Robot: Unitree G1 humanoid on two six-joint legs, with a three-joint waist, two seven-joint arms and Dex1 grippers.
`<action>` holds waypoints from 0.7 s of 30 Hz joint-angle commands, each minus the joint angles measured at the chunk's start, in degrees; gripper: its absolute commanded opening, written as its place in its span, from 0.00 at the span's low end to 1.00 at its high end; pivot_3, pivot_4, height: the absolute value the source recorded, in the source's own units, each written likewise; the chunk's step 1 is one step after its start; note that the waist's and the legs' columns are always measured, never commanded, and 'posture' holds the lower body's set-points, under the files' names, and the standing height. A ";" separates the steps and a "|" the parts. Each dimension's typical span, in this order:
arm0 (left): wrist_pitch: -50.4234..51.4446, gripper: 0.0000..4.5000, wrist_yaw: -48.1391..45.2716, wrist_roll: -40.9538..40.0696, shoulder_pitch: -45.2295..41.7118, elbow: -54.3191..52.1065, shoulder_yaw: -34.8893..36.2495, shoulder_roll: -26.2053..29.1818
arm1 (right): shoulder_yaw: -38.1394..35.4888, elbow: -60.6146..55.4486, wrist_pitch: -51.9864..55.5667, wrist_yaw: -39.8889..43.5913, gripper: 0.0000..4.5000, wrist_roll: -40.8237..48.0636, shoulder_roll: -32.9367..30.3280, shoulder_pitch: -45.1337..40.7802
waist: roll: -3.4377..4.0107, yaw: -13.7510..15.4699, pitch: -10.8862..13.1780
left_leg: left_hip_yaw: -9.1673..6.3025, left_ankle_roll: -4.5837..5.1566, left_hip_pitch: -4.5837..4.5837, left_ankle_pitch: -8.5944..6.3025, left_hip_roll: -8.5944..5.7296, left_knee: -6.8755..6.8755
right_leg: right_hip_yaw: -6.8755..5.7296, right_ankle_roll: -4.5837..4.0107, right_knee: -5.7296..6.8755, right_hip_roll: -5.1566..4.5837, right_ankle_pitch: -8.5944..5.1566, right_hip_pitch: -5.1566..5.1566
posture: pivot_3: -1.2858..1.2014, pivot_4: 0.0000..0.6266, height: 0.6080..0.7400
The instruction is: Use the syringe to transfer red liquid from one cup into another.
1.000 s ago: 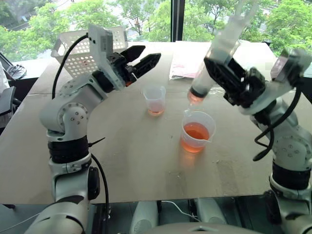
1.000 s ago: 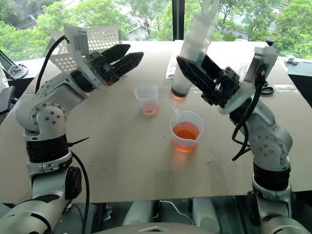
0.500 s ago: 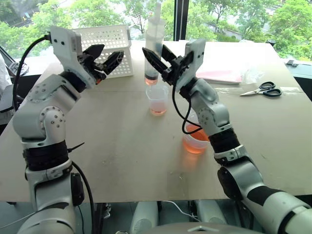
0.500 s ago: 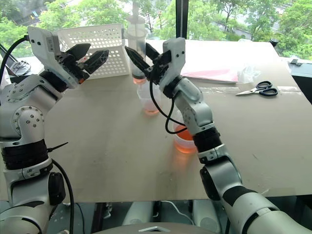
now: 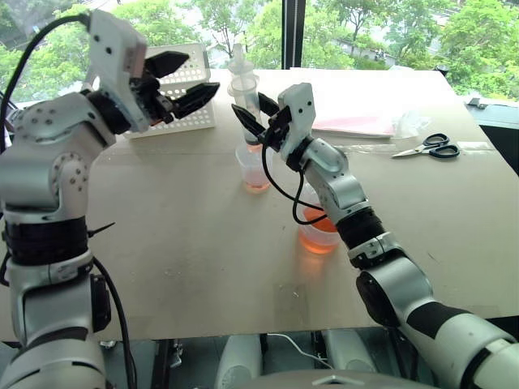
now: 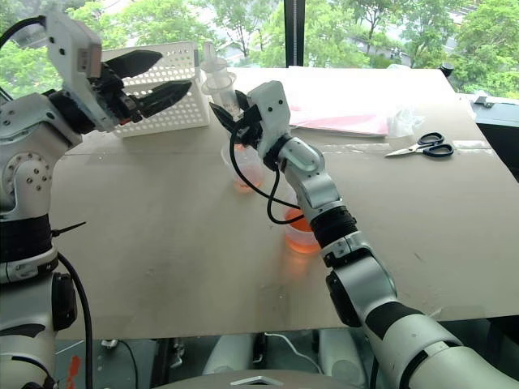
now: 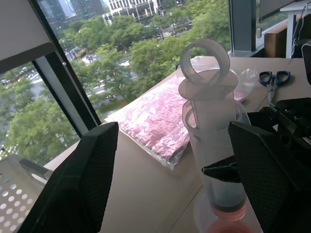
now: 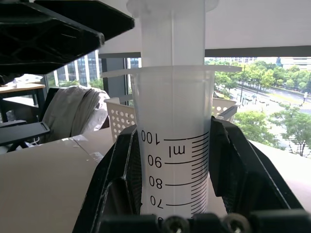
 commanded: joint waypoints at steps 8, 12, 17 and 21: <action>-10.65 0.81 -12.54 6.11 -16.49 21.05 -2.73 0.60 | -3.61 -1.20 3.48 5.24 0.32 3.78 1.07 -6.72 | 0.00 -0.11 0.10 | 0.12 0.00 -0.17 0.00 0.01 -0.07 | 0.09 0.01 -0.04 0.02 -0.01 -0.25 | 0.52 0.24 1.00; -12.92 0.81 -14.61 7.33 -18.91 25.72 -2.83 0.18 | -4.78 -0.35 6.88 6.04 0.32 4.63 0.83 -9.27 | 0.00 -0.07 0.10 | 0.17 0.00 -0.21 0.00 0.02 -0.09 | 0.11 0.02 -0.08 0.01 -0.01 -0.27 | 0.52 0.24 1.00; -16.13 0.81 -16.55 9.23 -20.99 30.95 -3.05 -0.31 | -5.44 0.32 11.22 9.38 0.32 5.68 -0.52 -11.57 | -0.03 -0.05 0.14 | 0.18 0.01 -0.25 0.00 0.02 -0.08 | 0.11 0.02 -0.09 0.00 -0.01 -0.31 | 0.52 0.24 1.00; -19.21 0.81 -17.70 10.92 -22.18 35.16 -3.34 -0.66 | -5.17 0.46 13.78 13.64 0.32 6.15 -1.96 -12.32 | -0.04 0.04 0.14 | 0.17 0.01 -0.26 0.00 0.02 -0.09 | 0.10 0.02 -0.09 0.00 -0.01 -0.31 | 0.52 0.24 1.00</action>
